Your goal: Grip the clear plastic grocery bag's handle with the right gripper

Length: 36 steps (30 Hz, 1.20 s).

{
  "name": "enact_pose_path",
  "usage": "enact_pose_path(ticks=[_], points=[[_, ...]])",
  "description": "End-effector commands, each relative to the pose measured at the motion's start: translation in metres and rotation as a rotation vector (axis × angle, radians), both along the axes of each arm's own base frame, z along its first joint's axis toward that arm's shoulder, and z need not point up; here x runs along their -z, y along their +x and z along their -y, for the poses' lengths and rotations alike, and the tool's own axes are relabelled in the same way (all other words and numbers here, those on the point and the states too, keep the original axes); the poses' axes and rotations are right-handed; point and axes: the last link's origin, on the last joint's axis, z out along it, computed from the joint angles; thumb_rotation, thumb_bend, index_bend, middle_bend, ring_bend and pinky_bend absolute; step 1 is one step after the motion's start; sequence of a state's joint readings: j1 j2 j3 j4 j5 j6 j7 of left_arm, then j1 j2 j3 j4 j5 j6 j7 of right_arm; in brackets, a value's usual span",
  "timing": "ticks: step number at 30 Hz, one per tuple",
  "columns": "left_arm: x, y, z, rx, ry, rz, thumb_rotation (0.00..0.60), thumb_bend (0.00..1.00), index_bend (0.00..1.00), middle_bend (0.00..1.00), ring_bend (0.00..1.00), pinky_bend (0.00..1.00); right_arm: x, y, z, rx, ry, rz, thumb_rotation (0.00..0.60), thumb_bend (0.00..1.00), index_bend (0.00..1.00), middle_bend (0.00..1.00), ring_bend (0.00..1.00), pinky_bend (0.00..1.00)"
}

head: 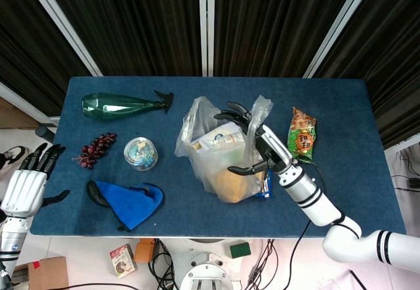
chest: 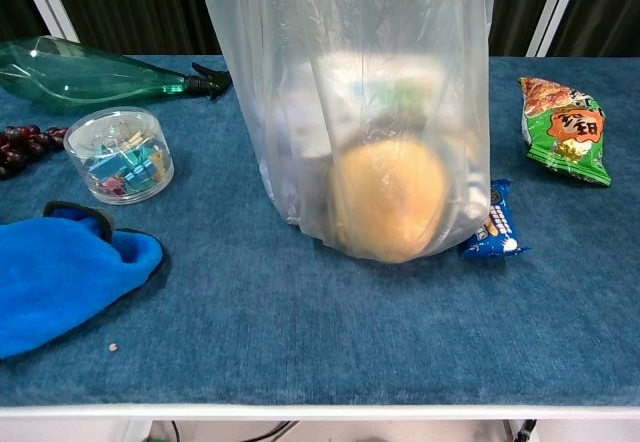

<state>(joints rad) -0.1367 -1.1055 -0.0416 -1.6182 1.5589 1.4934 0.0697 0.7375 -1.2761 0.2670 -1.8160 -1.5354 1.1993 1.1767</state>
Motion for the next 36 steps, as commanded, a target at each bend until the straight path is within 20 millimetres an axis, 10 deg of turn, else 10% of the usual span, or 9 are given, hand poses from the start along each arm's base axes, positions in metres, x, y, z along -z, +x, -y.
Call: enact_pose_path(ticks=[1, 12, 25, 36], points=[[-0.001, 0.001, 0.000, 0.002, 0.002, -0.002, 0.598, 0.01, 0.10, 0.12, 0.05, 0.20, 0.000, -0.001, 0.000, 0.006, 0.003, 0.005, 0.600, 0.15, 0.08, 0.16, 0.05, 0.07], [-0.023, 0.016, -0.011, 0.083, 0.058, 0.014, 0.599, 0.01, 0.10, 0.12, 0.05, 0.21, -0.002, -0.007, -0.004, 0.004, 0.014, 0.004, 0.600, 0.16, 0.07, 0.16, 0.05, 0.07], [-0.082, 0.153, -0.095, 0.482, 0.156, 0.260, 0.574, 0.01, 0.09, 0.15, 0.09, 0.21, 0.004, -0.005, -0.005, 0.015, 0.040, 0.007, 0.600, 0.16, 0.07, 0.16, 0.05, 0.07], [-0.055, 0.232, -0.109, 0.643, 0.135, 0.198, 0.517, 0.00, 0.06, 0.15, 0.09, 0.17, 0.011, -0.003, -0.004, 0.017, 0.046, -0.003, 0.600, 0.16, 0.07, 0.16, 0.05, 0.07]])
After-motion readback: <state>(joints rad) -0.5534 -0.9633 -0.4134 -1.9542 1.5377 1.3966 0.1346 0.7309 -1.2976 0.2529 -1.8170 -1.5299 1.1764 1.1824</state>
